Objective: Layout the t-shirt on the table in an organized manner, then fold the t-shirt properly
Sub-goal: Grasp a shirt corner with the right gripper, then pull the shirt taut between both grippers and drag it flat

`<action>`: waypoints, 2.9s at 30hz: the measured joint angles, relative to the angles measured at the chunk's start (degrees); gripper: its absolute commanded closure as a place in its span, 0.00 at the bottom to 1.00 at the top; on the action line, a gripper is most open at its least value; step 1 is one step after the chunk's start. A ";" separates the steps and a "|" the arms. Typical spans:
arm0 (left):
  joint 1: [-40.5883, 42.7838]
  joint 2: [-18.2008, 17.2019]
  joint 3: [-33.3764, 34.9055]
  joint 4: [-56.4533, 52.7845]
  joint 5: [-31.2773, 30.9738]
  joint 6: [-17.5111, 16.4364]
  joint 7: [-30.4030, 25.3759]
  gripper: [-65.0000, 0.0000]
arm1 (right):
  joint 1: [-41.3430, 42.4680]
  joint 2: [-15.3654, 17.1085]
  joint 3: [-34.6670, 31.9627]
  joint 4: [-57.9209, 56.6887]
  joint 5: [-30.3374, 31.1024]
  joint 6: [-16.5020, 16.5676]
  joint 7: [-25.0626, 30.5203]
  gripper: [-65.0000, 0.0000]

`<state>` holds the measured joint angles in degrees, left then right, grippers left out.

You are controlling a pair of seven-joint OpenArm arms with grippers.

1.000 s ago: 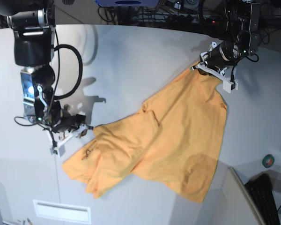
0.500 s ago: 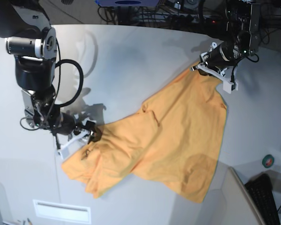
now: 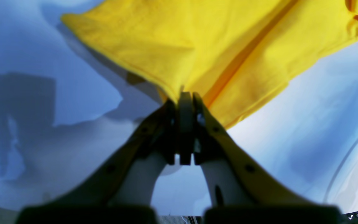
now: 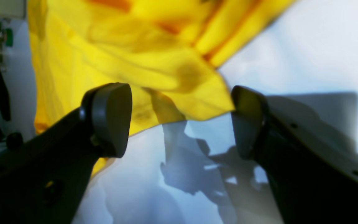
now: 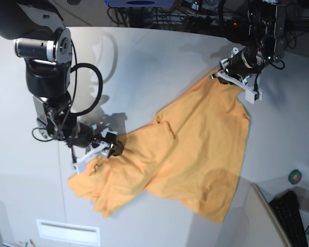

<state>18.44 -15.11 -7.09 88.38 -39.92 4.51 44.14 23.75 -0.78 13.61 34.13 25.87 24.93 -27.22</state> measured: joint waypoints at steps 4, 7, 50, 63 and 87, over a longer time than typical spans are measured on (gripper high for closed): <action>0.02 0.00 0.00 0.00 -0.02 0.00 0.00 1.00 | -0.44 0.33 0.02 -0.02 -0.22 0.00 -0.22 0.53; 0.00 0.04 0.00 0.00 -0.02 0.00 0.00 1.00 | -0.50 0.46 0.44 -0.02 -0.44 -0.02 -0.83 0.69; 6.75 0.50 0.00 0.33 -0.39 -0.11 -16.57 1.00 | -44.57 3.23 11.04 47.80 9.88 -0.68 -5.11 1.00; 10.56 3.37 -0.07 0.42 -0.68 -0.26 -25.86 0.55 | -52.76 2.97 13.55 55.65 10.01 -0.44 -6.49 1.00; 1.97 8.24 -26.60 -4.98 -0.50 -15.52 -7.41 0.31 | -53.96 4.57 16.39 57.27 9.97 -0.42 -6.45 1.00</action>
<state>20.40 -6.87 -33.69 83.40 -40.42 -11.00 36.73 -30.22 3.79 30.00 91.39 35.83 24.51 -33.67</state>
